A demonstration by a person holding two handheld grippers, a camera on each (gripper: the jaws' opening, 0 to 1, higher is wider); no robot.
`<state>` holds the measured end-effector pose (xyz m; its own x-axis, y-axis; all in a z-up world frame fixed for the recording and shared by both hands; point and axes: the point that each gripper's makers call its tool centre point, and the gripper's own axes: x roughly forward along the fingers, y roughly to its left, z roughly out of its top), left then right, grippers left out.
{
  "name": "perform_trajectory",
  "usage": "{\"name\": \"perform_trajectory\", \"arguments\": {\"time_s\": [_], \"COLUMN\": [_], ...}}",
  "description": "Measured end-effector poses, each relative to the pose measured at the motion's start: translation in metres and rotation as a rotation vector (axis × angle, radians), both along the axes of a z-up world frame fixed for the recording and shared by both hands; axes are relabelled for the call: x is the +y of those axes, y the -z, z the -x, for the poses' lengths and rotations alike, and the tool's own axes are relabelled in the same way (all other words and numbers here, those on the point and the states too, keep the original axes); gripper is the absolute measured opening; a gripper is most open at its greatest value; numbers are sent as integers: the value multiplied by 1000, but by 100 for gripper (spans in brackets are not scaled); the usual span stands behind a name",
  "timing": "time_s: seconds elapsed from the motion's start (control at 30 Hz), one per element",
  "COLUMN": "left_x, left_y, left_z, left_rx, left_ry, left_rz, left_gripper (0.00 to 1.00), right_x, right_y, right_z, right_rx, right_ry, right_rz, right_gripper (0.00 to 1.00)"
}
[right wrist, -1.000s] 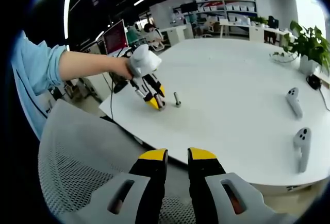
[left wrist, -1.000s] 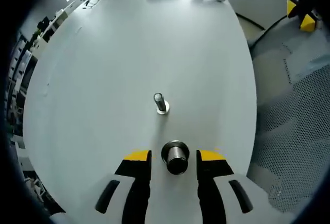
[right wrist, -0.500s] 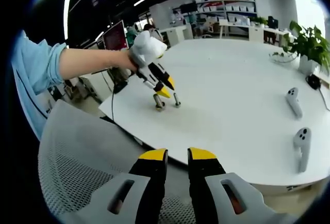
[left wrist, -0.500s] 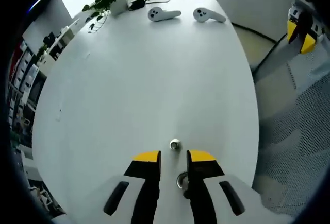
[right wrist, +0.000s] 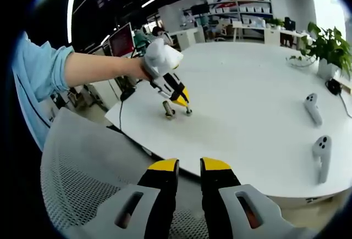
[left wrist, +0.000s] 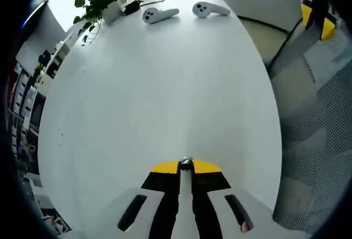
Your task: Place the washer onto the threaded stud by aligning its center hole with the stud, sliding it down to the base, and recovering from edge contact or off-axis alignment until the washer reaches the visible bottom stop.
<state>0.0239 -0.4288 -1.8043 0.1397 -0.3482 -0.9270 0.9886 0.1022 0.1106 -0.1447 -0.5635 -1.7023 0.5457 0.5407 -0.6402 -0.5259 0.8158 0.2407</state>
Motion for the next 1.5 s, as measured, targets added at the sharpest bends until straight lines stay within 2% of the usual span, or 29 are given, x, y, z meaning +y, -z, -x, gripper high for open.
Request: {"name": "perform_trajectory", "arguments": {"time_s": [0.13,0.27,0.53,0.67,0.73,0.8,0.87,0.9,1.03,1.2,1.37,1.5], "left_x": [-1,-2,-4,-5,-6,-7,-9,-7,1,17,47,73], "left_y": [0,1,2,2,1,-5,-15,-19,-43,-81,-133,-167], "left_z": [4,11,26,29,30,28,26,25,22,18,25,41], "left_rx": [8,44,86,71,87,77,66,60,15,-74,-143,-145], "left_ry": [2,-24,-25,-9,-9,-20,-25,-20,-24,-87,-232,-369], "left_rz": [-8,-8,-10,-1,9,32,71,73,91,171,321,465], "left_gripper": [4,3,3,4,4,12,26,28,26,27,28,29], "right_x": [0,0,0,1,2,2,2,3,3,5,8,10], "right_y": [0,0,0,0,0,1,0,0,0,0,2,3], "right_z": [0,0,1,1,2,3,3,3,4,5,7,8], "right_rx": [0,-1,2,3,3,6,5,5,3,6,13,21], "right_ry": [0,0,-6,-12,-22,-26,-27,-28,-34,-44,-79,-95], "right_rz": [0,-1,0,1,3,4,3,2,2,-2,11,21], "right_gripper": [18,18,18,18,18,18,18,18,18,18,18,18]}}
